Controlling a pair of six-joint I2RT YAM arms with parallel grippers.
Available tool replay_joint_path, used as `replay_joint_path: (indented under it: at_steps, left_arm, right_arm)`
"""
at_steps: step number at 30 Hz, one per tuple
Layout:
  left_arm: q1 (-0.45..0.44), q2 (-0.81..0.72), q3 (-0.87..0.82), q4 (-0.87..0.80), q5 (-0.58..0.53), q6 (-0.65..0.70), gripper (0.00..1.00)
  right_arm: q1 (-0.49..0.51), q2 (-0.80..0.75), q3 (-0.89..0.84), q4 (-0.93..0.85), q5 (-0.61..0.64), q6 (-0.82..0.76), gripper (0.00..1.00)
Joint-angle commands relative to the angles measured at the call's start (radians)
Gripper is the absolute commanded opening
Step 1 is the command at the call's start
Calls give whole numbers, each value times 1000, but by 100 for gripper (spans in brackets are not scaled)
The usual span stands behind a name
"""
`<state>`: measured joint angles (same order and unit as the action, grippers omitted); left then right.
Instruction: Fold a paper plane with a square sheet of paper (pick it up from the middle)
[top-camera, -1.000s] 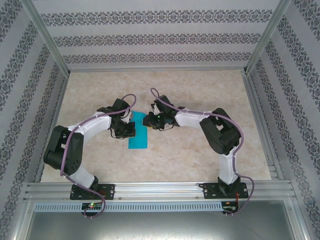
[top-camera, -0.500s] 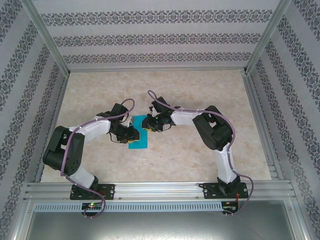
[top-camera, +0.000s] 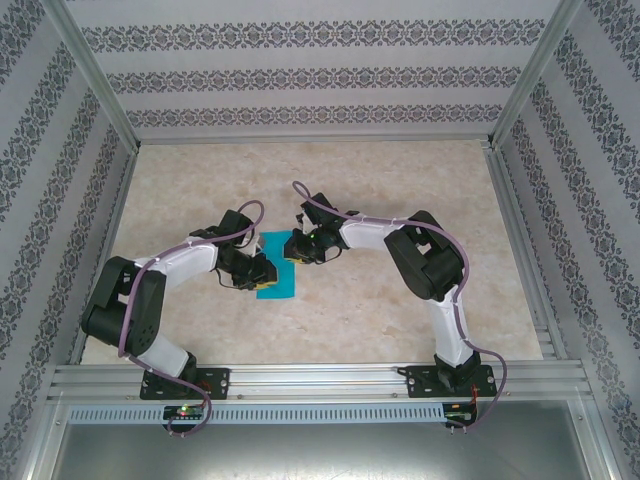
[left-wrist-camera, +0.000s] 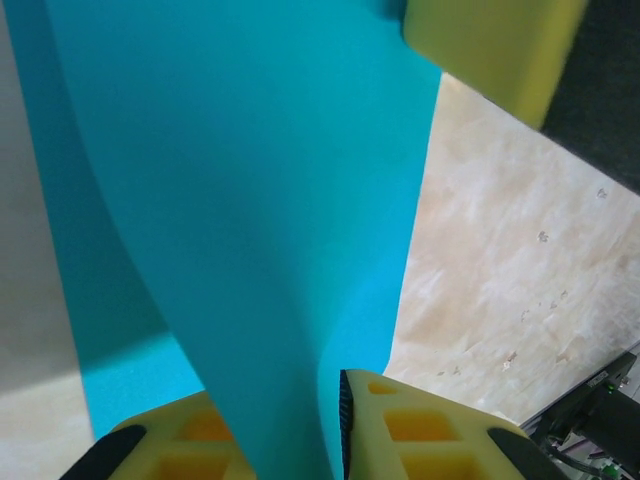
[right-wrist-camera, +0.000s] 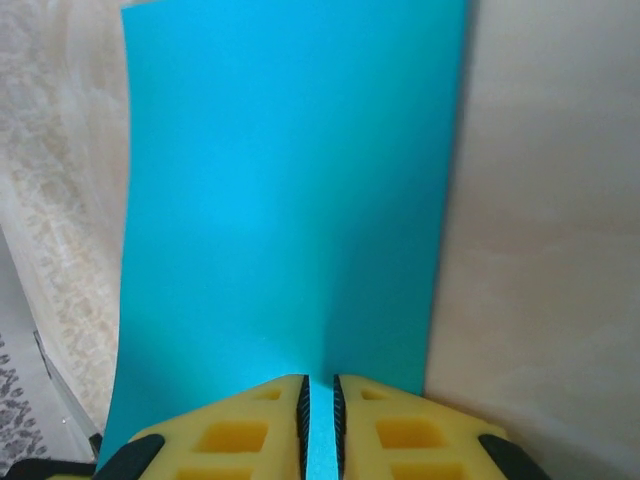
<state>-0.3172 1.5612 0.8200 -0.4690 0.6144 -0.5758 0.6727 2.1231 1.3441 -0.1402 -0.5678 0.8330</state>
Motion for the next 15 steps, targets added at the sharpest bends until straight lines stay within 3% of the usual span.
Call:
replay_joint_path:
  at_steps: [1, 15]
  left_arm:
    - [17, 17, -15, 0, -25, -17, 23]
    - [20, 8, -3, 26, 28, -28, 24]
  right_arm:
    - [19, -84, -41, 44, -49, -51, 15]
    - [32, -30, -70, -22, -29, -48, 10]
